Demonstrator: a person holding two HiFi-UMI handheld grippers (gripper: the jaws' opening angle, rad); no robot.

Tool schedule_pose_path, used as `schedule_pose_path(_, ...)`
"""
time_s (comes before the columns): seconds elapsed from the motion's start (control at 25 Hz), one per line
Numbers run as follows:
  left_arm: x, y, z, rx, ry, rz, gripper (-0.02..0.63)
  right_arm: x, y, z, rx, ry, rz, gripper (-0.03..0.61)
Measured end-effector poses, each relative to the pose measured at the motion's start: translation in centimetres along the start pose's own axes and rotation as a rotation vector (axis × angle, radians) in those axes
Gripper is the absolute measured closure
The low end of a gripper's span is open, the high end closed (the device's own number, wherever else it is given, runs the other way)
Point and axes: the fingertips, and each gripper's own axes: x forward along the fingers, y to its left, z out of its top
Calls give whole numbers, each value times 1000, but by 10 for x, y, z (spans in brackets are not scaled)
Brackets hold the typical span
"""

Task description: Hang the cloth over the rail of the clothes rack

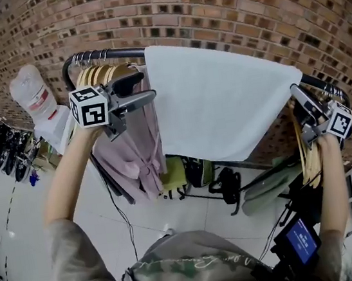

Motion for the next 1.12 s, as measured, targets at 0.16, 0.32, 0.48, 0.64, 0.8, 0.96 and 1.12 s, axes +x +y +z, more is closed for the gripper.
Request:
schedule_pose_path(0.16, 17, 0, -12, -2, 47, -33, 225, 0, -2, -1, 5, -17, -4, 561)
schedule_pose_path(0.32, 19, 10, -17, -37, 52, -42, 225, 0, -3, -3, 3, -17, -12, 561)
schedule_pose_path(0.48, 14, 9, -19, -70, 49, -58, 225, -3, -1, -5, 0, -7, -14, 561)
schedule_pose_path(0.64, 11, 6, -20, -99, 47, -88, 227, -3, -1, -5, -6, -2, -6, 561)
schedule_pose_path(0.8, 9, 9, -20, -117, 36, -79, 313, -2, -1, -10, 13, 10, 2, 561)
schedule_pose_path(0.96, 8, 19, -19, -122, 39, -44, 531, 1, 2, -11, 15, 11, 14, 561)
schedule_pose_path(1.12, 12, 25, -25, -123, 69, -23, 529, 4, 2, -11, 3, 13, 14, 561)
